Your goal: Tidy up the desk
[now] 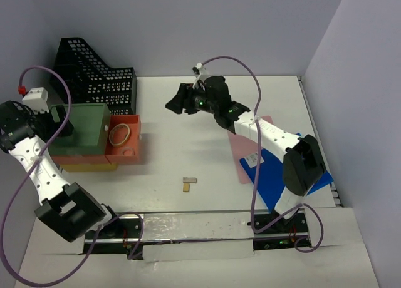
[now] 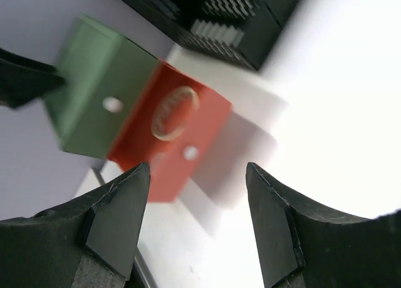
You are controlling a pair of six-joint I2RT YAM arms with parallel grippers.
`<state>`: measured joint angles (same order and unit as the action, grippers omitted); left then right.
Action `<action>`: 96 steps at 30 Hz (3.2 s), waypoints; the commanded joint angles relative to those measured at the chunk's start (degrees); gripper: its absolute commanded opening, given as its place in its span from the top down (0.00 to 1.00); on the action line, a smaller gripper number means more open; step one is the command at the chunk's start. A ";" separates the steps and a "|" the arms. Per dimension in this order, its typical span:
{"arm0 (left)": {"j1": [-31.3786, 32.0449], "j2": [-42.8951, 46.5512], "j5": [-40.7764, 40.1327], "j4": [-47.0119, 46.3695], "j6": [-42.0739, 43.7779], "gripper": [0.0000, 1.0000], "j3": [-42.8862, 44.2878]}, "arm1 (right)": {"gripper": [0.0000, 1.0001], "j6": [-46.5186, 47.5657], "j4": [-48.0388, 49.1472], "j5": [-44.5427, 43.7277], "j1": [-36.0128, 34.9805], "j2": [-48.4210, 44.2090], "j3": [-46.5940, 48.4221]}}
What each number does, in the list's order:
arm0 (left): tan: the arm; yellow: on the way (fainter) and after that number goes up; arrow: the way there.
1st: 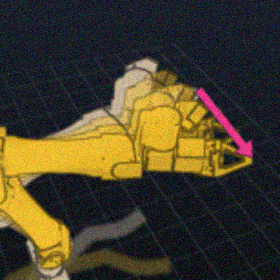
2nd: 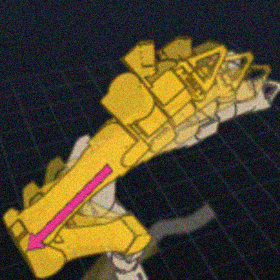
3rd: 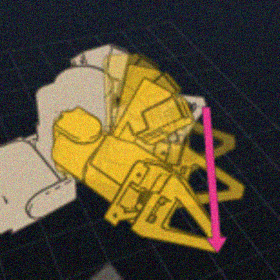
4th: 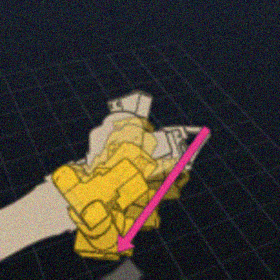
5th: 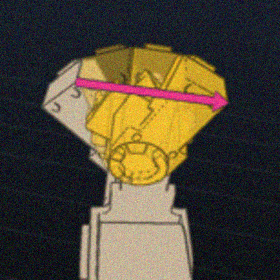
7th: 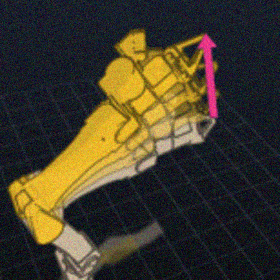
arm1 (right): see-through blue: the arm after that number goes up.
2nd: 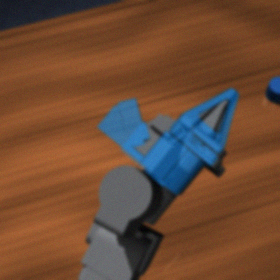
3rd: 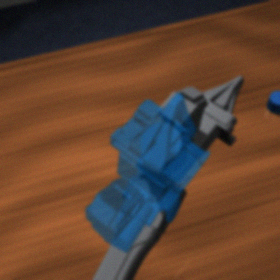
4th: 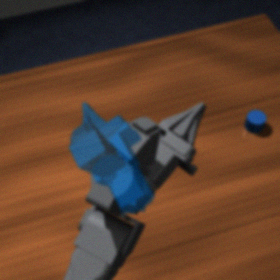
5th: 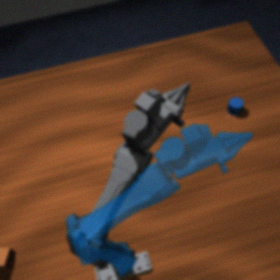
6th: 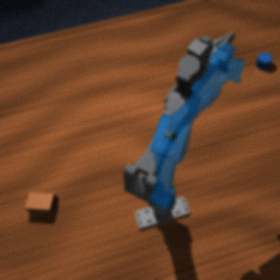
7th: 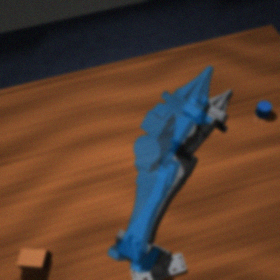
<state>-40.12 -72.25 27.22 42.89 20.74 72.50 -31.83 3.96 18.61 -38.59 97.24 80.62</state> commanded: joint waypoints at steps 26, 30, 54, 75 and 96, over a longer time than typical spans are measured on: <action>-0.14 -4.83 -1.77 2.38 -0.62 0.01 1.71 | 0.50 -38.27 32.50 8.73 -6.96 29.19 7.09; -0.14 -5.01 -1.96 1.68 -0.40 0.01 0.99 | 0.57 -41.73 36.26 8.31 -7.15 31.85 7.30; -0.21 -6.71 1.45 -0.98 -1.26 0.01 -4.66 | 0.76 -50.30 34.10 5.25 -13.10 50.61 29.45; -0.08 -6.45 1.59 -1.48 -2.53 0.02 -6.07 | 0.78 -48.10 25.09 0.66 -14.98 60.60 50.33; -0.05 -5.80 2.74 -1.13 -2.98 0.02 -6.49 | 0.76 -46.42 23.04 0.05 -15.00 61.04 53.04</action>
<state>-40.12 -75.63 29.69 30.22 20.73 69.38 -78.76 25.93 19.31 -52.86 157.75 130.72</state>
